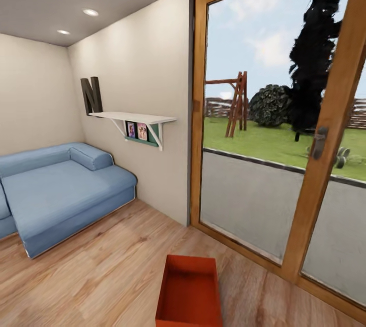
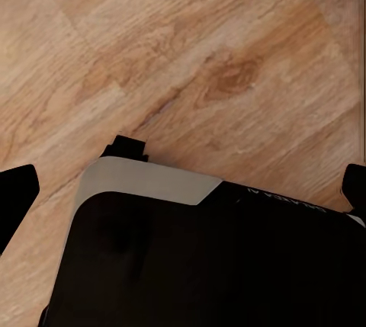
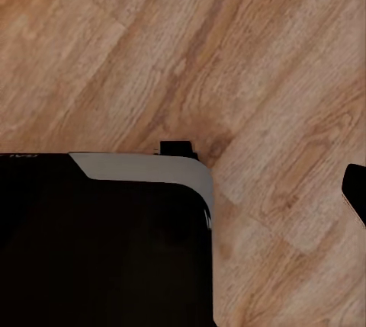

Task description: Move the two storage containers from the living room to the garage. In the garage, place one container on the floor and stack the other container on top of it (either order is fine).

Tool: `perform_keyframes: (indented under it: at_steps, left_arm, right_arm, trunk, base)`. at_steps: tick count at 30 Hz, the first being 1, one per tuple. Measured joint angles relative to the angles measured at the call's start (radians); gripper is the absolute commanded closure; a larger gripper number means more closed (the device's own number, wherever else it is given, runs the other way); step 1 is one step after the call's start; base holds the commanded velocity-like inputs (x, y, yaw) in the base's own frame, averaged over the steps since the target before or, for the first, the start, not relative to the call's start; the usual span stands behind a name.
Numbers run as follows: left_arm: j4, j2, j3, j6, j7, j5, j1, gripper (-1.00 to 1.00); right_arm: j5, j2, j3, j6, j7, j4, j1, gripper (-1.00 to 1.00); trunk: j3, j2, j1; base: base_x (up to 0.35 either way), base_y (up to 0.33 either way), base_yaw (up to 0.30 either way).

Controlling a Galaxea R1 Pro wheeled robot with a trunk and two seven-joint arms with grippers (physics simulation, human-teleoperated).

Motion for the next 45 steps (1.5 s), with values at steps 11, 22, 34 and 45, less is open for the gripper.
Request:
perform_keyframes:
  at_steps: [11, 22, 34, 45]
  left_arm:
    - [0.0, 0.0, 0.0, -0.001, 0.0, 0.003, 0.0, -1.0]
    - [0.0, 0.0, 0.0, -0.043, 0.0, 0.01, 0.0, -1.0]
    - [0.001, 0.001, 0.001, -0.051, 0.0, 0.011, 0.0, -1.0]
    - [0.001, 0.002, 0.002, -0.051, 0.0, 0.013, 0.0, -1.0]
  right_arm:
    - [0.0, 0.0, -0.001, 0.0, -0.001, 0.0, 0.0, -1.0]
    - [0.0, 0.0, -0.002, 0.0, -0.001, 0.0, 0.0, -1.0]
    - [0.0, 0.0, 0.0, 0.0, 0.0, 0.0, 0.0, -1.0]
    - [0.0, 0.001, -0.004, -0.001, 0.001, 0.0, 0.0, -1.0]
  trunk:
    - [0.0, 0.0, 0.0]
    - [0.0, 0.0, 0.0]
    - [0.0, 0.0, 0.001]
    - [0.0, 0.0, 0.001]
  base:
    - [0.207, -0.102, 0.0]
    - [0.126, -0.139, 0.0]
    - [0.02, -0.022, 0.0]
    - [0.0, 0.0, 0.0]
